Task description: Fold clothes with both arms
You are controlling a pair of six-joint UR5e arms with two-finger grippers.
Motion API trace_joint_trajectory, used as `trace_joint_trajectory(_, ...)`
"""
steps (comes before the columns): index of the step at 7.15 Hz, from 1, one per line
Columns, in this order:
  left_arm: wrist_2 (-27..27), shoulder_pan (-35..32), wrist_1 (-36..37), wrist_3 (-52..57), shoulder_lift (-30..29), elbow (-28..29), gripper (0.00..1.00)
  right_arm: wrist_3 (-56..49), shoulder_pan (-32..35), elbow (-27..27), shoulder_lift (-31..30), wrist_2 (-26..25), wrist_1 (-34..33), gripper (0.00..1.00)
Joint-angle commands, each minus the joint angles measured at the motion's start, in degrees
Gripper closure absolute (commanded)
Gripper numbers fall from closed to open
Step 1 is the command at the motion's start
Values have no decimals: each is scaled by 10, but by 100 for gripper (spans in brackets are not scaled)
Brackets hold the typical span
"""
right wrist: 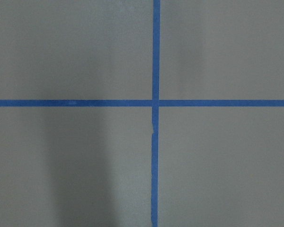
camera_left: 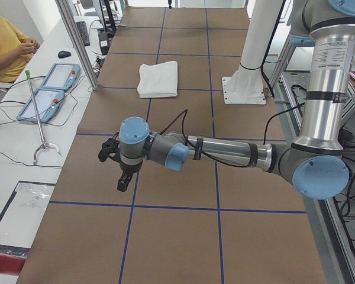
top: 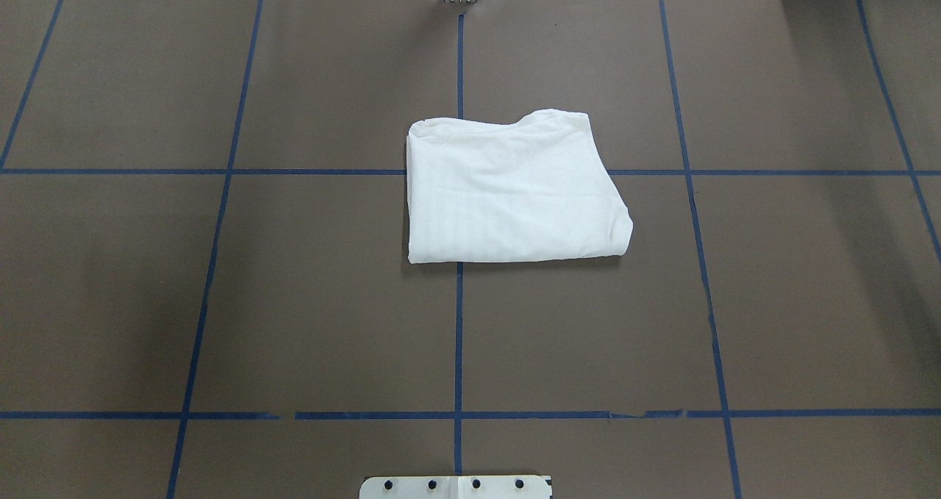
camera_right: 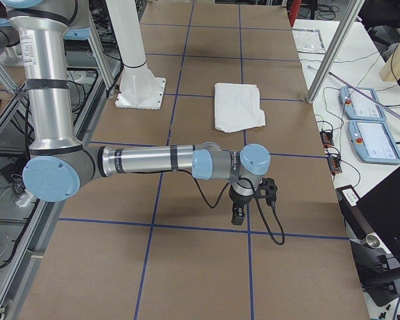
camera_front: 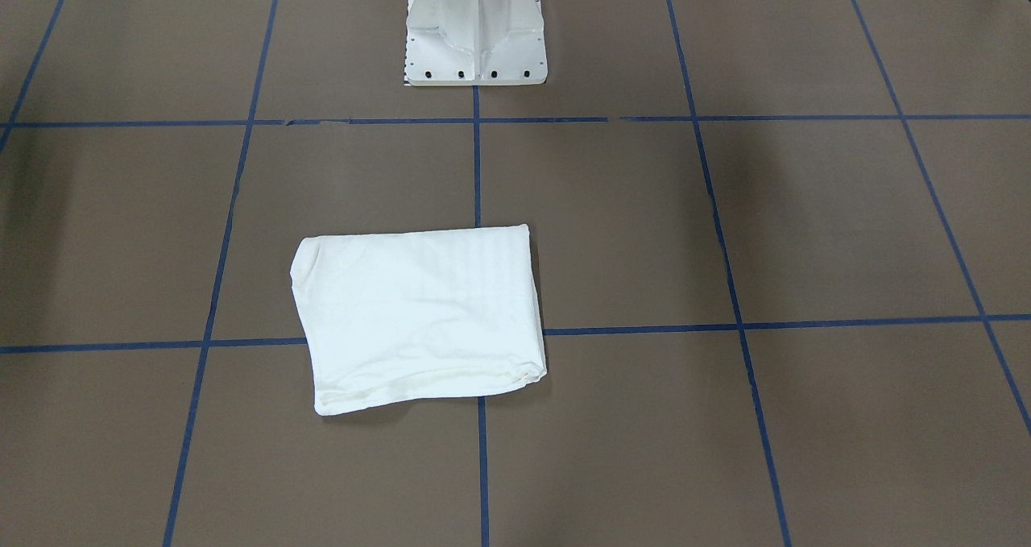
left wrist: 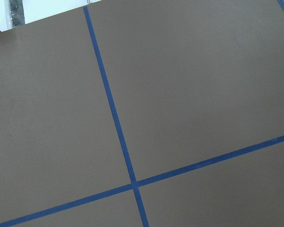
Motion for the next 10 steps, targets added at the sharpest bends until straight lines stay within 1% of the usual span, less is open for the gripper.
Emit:
trace_joint_trajectory(1,8,-21,21,1,-2,16,0,0,1,1,0,-1,1,0)
trace_joint_trajectory(2,14,-20,32,1,-2,16,0,0,6,1,0,-1,1,0)
trace_joint_trajectory(3,43,-20,65,1,-20,15,0,0,6,1,0,0,1,0)
trace_joint_trajectory(4,56,-21,102,1,-35,15,0,0,6,1,-2,0,1,0)
trace_joint_trajectory(7,48,-22,101,1,-22,23,0,1,6,3,-7,0,1,0)
trace_joint_trajectory(10,45,-22,100,2,-22,17,0,1,6,1,-7,1,0,0)
